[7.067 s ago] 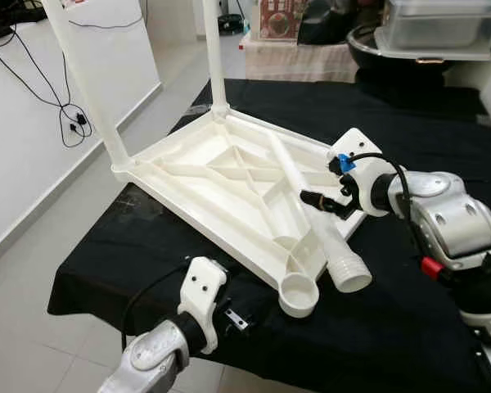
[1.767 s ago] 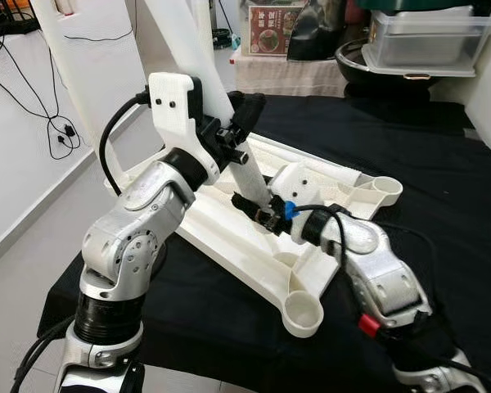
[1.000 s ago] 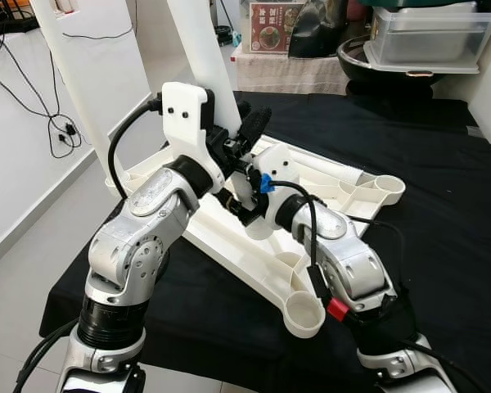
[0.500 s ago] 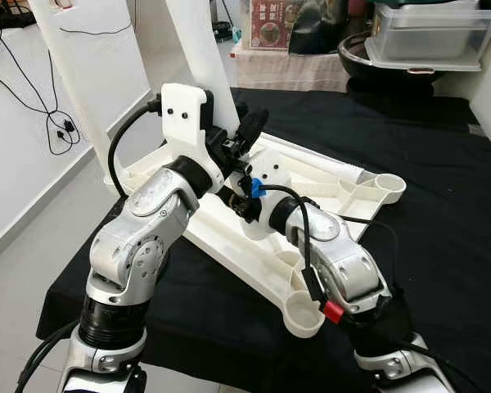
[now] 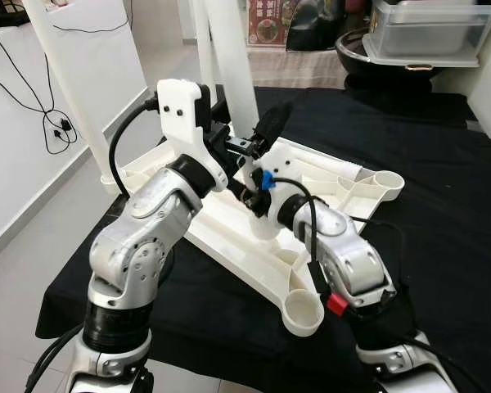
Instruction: Building children table
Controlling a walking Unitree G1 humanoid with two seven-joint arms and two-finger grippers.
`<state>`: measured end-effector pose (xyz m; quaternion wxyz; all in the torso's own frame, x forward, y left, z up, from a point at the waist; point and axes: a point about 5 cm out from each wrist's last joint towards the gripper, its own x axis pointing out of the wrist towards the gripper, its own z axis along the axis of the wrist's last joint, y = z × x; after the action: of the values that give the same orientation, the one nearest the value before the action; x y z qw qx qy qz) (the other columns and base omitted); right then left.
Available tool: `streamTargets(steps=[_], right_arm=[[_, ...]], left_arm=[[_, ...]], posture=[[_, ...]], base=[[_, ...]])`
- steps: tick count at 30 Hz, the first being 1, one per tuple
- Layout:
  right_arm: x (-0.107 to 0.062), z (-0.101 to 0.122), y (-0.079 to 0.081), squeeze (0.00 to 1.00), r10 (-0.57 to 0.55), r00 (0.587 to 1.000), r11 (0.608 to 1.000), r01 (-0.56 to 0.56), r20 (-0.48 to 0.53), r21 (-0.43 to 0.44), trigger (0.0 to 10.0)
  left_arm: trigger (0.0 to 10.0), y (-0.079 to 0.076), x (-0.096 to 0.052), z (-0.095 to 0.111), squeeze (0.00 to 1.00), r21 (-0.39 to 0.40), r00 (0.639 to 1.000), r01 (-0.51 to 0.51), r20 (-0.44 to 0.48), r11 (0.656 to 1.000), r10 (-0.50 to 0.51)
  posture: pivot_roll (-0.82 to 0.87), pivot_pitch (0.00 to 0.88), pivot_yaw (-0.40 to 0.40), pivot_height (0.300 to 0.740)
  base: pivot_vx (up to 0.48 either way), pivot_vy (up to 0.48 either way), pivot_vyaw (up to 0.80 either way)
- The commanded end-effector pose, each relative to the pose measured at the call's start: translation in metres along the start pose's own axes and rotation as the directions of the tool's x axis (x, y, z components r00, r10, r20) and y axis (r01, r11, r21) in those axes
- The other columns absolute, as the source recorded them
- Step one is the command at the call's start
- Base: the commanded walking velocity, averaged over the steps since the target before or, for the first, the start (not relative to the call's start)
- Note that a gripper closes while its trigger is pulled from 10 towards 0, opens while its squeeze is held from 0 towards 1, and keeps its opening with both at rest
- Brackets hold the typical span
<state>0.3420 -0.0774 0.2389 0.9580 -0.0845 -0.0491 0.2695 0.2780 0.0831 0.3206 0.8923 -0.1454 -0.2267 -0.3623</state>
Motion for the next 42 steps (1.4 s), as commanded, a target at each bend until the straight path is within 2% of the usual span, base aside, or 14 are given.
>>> streamTargets(steps=[1,7,10,11,12,13,14,17,18,19,23,29,36,42], right_arm=[[0.002,0.002,-0.008,0.0,-0.051,0.999,0.998,0.051,0.006,0.031,0.0],[0.001,0.01,-0.033,0.0,-0.189,0.981,0.979,0.186,0.038,0.078,0.0],[-0.005,0.015,-0.055,0.0,-0.286,0.957,0.953,0.277,0.058,0.127,0.0],[-0.005,0.015,-0.055,0.0,-0.286,0.957,0.953,0.277,0.058,0.127,0.0],[-0.007,0.016,-0.061,0.0,-0.305,0.95,0.946,0.295,0.064,0.132,8.5],[-0.01,0.016,-0.066,0.0,-0.312,0.948,0.943,0.301,0.064,0.14,10.0],[-0.01,0.016,-0.066,0.0,-0.312,0.948,0.943,0.301,0.064,0.14,10.0],[-0.018,0.016,-0.069,0.0,-0.298,0.951,0.946,0.284,0.078,0.159,10.0],[-0.018,0.016,-0.069,0.0,-0.298,0.951,0.946,0.284,0.078,0.159,10.0],[-0.02,0.016,-0.069,0.0,-0.287,0.954,0.948,0.27,0.087,0.167,10.0],[-0.024,0.02,-0.058,0.0,-0.216,0.968,0.96,0.187,0.128,0.208,10.0],[-0.026,0.02,-0.05,0.0,-0.197,0.969,0.954,0.155,0.147,0.256,10.0],[-0.027,0.018,-0.047,0.0,-0.191,0.97,0.952,0.147,0.148,0.269,10.0],[-0.027,0.017,-0.045,0.0,-0.184,0.972,0.953,0.14,0.145,0.269,10.0]], left_arm=[[10.0,-0.008,-0.004,0.003,1.0,-0.002,0.998,0.07,0.001,0.998,-0.07],[10.0,-0.004,-0.012,0.002,1.0,0.021,0.999,0.037,-0.014,0.999,-0.036],[10.0,0.016,-0.024,-0.011,1.0,0.078,0.988,-0.134,-0.072,0.988,0.139],[10.0,0.016,-0.024,-0.011,1.0,0.078,0.988,-0.134,-0.072,0.988,0.139],[10.0,0.025,-0.033,-0.023,0.09,0.113,0.966,-0.209,-0.133,0.971,0.223],[10.0,0.032,-0.045,-0.038,0.0,0.151,0.931,-0.266,-0.217,0.952,0.294],[10.0,0.032,-0.045,-0.038,0.0,0.151,0.931,-0.266,-0.217,0.952,0.294],[10.0,0.035,-0.076,-0.067,0.0,0.192,0.853,-0.336,-0.354,0.922,0.384],[10.0,0.035,-0.076,-0.067,0.0,0.192,0.853,-0.336,-0.354,0.922,0.384],[10.0,0.032,-0.087,-0.074,0.0,0.188,0.834,-0.35,-0.385,0.918,0.396],[10.0,0.021,-0.102,-0.091,0.0,0.301,0.775,-0.335,-0.45,0.893,0.443],[10.0,0.012,-0.102,-0.094,0.0,0.323,0.774,-0.348,-0.432,0.88,0.464],[10.0,0.017,-0.1,-0.092,0.0,0.387,0.764,-0.318,-0.436,0.866,0.475],[10.0,0.017,-0.097,-0.089,0.0,0.391,0.773,-0.321,-0.417,0.862,0.478]], posture=[[-0.05,0.115,0.018,0.74],[-0.05,0.119,0.016,0.74],[-0.05,0.122,0.012,0.74],[-0.05,0.122,0.012,0.74],[-0.05,0.13,0.012,0.74],[-0.05,0.132,0.01,0.74],[-0.05,0.132,0.01,0.74],[-0.05,0.15,0.008,0.74],[-0.05,0.15,0.008,0.74],[-0.05,0.15,0.008,0.74],[-0.05,0.179,0.006,0.74],[-0.04,0.197,0.004,0.74],[-0.04,0.204,0.007,0.74],[-0.04,0.198,0.01,0.74]], base=[[0.0,0.0,0.0],[0.0,0.0,0.0],[0.0,0.0,0.0],[0.0,0.0,0.0],[0.0,0.0,0.0],[0.0,0.0,0.0],[0.0,0.0,0.0],[0.0,0.0,0.0],[0.0,0.0,0.0],[0.0,0.0,0.0],[0.0,0.0,0.0],[0.0,0.0,0.0],[0.0,0.0,0.0],[-0.266,0.0,0.0]])
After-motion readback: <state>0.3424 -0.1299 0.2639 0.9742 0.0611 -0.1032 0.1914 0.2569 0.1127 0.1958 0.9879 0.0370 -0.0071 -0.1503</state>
